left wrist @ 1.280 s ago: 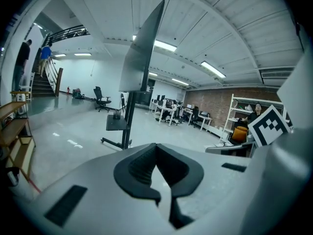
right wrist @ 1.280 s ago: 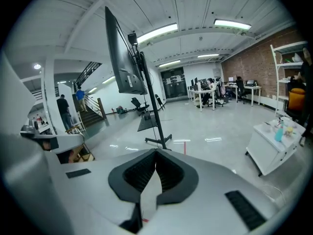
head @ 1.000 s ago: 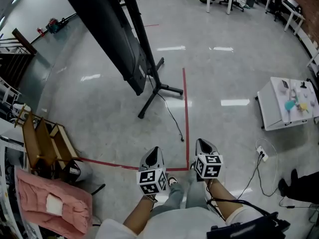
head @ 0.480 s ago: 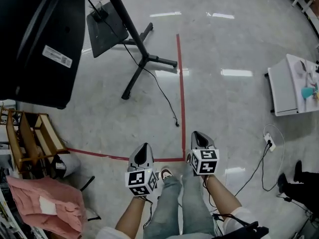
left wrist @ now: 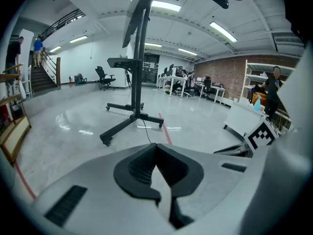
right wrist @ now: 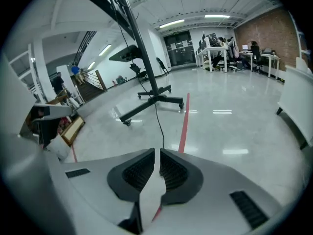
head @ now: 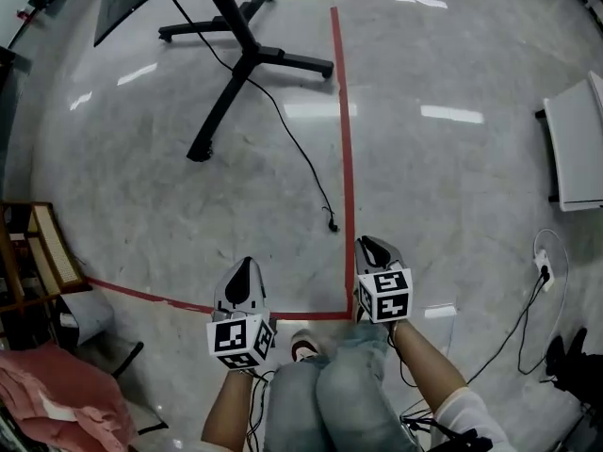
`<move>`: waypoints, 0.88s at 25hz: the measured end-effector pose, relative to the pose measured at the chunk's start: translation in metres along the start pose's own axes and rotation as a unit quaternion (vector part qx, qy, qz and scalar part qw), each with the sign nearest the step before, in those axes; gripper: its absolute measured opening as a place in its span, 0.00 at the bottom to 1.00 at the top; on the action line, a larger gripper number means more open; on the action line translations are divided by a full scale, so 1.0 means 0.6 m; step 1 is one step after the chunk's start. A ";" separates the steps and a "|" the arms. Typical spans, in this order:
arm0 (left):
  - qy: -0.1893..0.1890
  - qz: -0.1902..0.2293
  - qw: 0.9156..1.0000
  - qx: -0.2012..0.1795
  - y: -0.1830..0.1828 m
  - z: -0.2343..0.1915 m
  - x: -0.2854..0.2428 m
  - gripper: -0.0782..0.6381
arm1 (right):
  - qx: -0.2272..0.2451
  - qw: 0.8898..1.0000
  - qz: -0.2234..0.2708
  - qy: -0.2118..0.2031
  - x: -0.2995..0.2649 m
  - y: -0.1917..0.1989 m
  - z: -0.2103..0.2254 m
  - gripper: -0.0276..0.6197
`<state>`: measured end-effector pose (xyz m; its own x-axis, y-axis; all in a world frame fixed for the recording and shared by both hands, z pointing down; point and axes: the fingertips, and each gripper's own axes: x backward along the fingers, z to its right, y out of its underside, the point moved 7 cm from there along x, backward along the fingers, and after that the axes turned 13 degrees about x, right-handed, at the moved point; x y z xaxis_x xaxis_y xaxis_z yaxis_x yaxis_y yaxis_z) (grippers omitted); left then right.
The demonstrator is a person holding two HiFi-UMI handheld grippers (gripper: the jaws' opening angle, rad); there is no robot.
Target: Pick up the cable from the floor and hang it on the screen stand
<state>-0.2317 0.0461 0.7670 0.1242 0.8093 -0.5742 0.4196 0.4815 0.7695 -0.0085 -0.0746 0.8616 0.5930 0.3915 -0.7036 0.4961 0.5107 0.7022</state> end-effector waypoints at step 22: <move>0.003 0.044 0.999 -0.013 0.155 -0.213 -0.243 0.11 | 0.113 0.990 -0.077 -0.045 -0.376 0.233 -0.023 0.25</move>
<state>-0.3258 0.0160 0.9578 0.1543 0.8507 -0.5026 0.3842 0.4169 0.8237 -0.0817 -0.0811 1.1169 0.5484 0.2483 -0.7985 0.7081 0.3700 0.6014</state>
